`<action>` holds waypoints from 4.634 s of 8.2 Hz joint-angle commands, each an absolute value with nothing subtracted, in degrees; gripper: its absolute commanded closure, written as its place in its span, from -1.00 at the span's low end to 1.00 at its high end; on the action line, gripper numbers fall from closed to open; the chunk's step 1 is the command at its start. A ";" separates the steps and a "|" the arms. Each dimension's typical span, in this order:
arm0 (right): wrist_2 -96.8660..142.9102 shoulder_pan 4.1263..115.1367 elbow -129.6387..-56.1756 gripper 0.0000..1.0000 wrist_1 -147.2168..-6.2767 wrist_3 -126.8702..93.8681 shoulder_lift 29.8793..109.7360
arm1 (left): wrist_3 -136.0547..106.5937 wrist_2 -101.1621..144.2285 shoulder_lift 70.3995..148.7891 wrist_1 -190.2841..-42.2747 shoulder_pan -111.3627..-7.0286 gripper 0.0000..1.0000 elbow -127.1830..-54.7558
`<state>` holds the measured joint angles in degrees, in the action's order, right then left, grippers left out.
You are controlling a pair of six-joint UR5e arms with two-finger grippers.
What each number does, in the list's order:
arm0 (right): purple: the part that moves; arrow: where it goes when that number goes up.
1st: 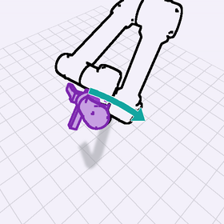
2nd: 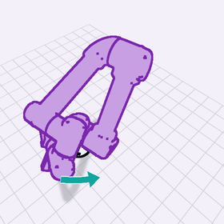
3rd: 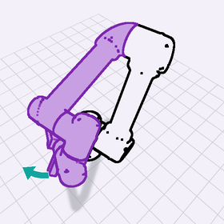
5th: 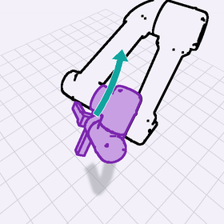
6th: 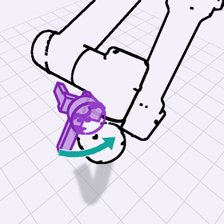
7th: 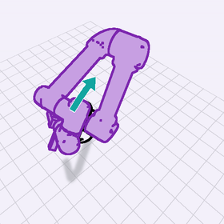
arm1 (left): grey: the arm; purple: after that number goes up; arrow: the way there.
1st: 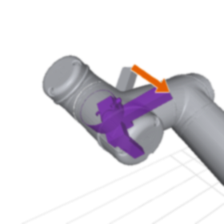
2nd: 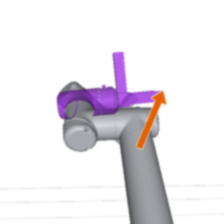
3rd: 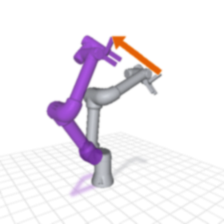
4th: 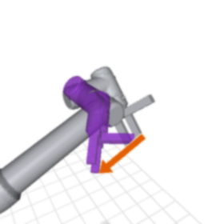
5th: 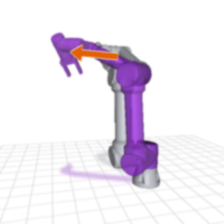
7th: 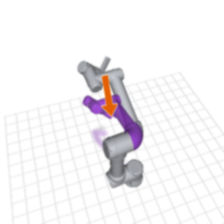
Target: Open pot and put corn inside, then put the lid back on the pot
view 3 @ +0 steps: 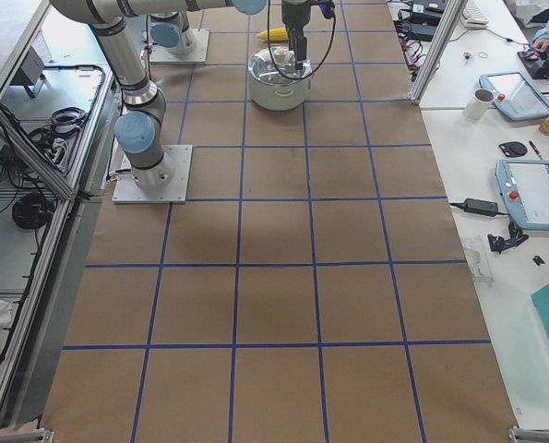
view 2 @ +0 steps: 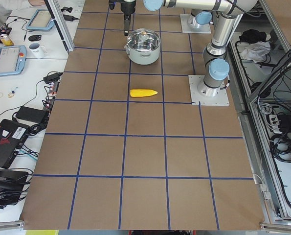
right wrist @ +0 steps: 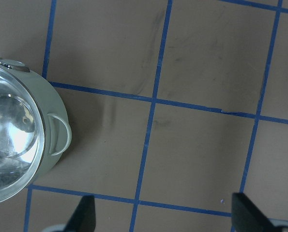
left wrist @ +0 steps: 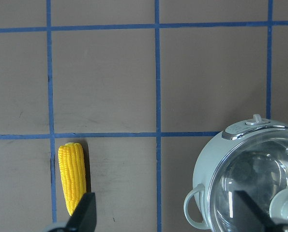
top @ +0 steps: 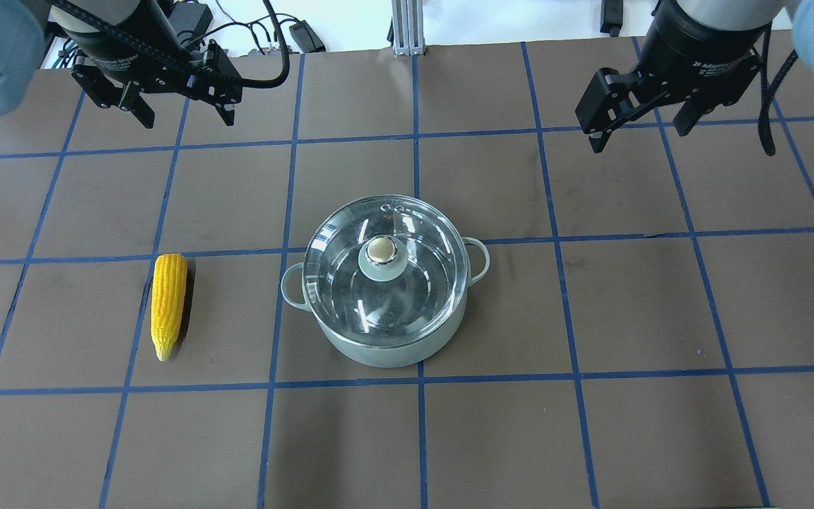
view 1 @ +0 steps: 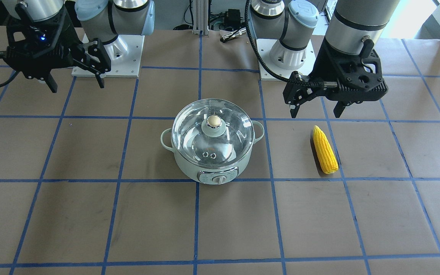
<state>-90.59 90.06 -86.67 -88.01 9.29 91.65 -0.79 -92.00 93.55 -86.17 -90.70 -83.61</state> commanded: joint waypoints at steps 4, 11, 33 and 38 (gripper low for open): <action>-89.12 91.58 -87.01 -1.00 -88.33 3.08 91.67 | 4.09 -91.93 94.04 -85.61 -89.05 -1.00 -84.11; -90.96 111.31 -87.27 -1.00 -97.97 -22.72 82.72 | 22.33 -91.67 98.69 -80.10 -67.17 -1.00 -96.03; -84.81 112.10 -80.62 1.00 -96.28 -21.76 74.52 | -0.70 -87.19 114.18 -79.10 -67.76 1.00 -99.84; -87.45 88.02 -80.95 1.00 -82.64 10.06 82.53 | -5.08 -86.48 102.14 -87.28 -76.77 1.00 -94.34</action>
